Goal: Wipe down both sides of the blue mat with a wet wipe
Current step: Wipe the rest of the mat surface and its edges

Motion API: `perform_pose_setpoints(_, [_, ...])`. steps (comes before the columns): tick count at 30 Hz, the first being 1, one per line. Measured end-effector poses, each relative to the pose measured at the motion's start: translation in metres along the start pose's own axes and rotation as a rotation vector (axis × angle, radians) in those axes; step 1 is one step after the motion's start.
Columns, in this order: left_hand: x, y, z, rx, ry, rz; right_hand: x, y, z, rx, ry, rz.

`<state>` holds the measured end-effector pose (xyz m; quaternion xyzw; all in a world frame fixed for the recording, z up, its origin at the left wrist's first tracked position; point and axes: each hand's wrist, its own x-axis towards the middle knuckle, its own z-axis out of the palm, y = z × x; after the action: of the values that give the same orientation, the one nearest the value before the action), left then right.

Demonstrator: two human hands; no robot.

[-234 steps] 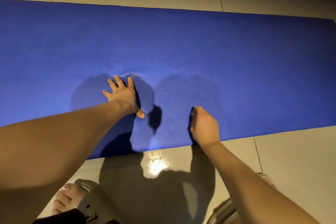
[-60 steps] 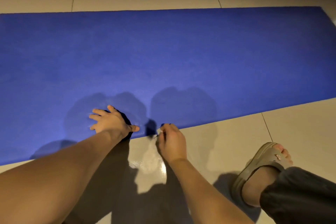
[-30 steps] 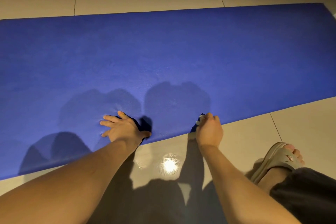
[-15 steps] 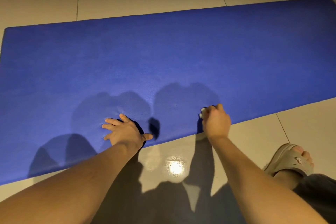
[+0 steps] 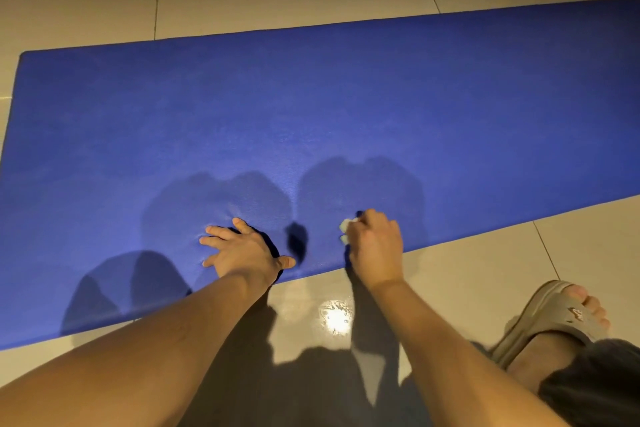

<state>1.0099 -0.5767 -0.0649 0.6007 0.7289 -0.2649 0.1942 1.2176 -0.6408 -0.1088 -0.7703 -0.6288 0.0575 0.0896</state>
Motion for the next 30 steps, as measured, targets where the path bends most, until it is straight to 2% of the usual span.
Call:
perform_pose_setpoints(3, [0.001,-0.001,0.003,0.009,0.008,0.01,0.014,0.048,-0.011,-0.075,0.049,0.278])
perform_pose_setpoints(5, [0.002,0.0,0.002,0.017,0.01,0.007,0.018,0.058,-0.012,-0.12,0.05,0.378])
perform_pose_setpoints(7, [0.003,0.003,-0.003,0.027,-0.022,-0.004,0.018,0.044,-0.008,-0.104,0.06,0.381])
perform_pose_setpoints(10, [0.008,0.006,-0.014,0.119,-0.084,-0.006,0.009,-0.01,0.005,0.048,0.129,0.254])
perform_pose_setpoints(13, [0.019,0.001,-0.024,0.25,-0.06,0.177,-0.005,-0.053,0.015,0.121,0.06,0.064])
perform_pose_setpoints(16, [0.029,-0.01,-0.043,0.254,0.072,0.311,0.002,-0.039,0.011,0.07,0.012,-0.073])
perform_pose_setpoints(18, [0.036,-0.013,-0.055,0.282,0.186,0.37,0.013,-0.008,0.004,0.001,0.018,-0.011])
perform_pose_setpoints(20, [0.05,-0.017,-0.054,0.262,0.287,0.435,0.025,0.028,-0.005,-0.026,0.06,0.163])
perform_pose_setpoints(23, [0.076,-0.032,-0.041,0.024,0.349,0.583,0.032,0.058,-0.01,-0.063,0.045,0.338])
perform_pose_setpoints(25, [0.089,-0.046,-0.029,-0.03,0.341,0.642,0.033,0.052,-0.006,-0.021,0.058,0.383])
perform_pose_setpoints(27, [0.097,-0.054,-0.013,0.0,0.403,0.691,0.033,0.031,0.002,0.088,0.086,0.435])
perform_pose_setpoints(30, [0.097,-0.047,0.008,-0.042,0.498,0.662,0.029,-0.021,0.015,0.16,0.078,0.324])
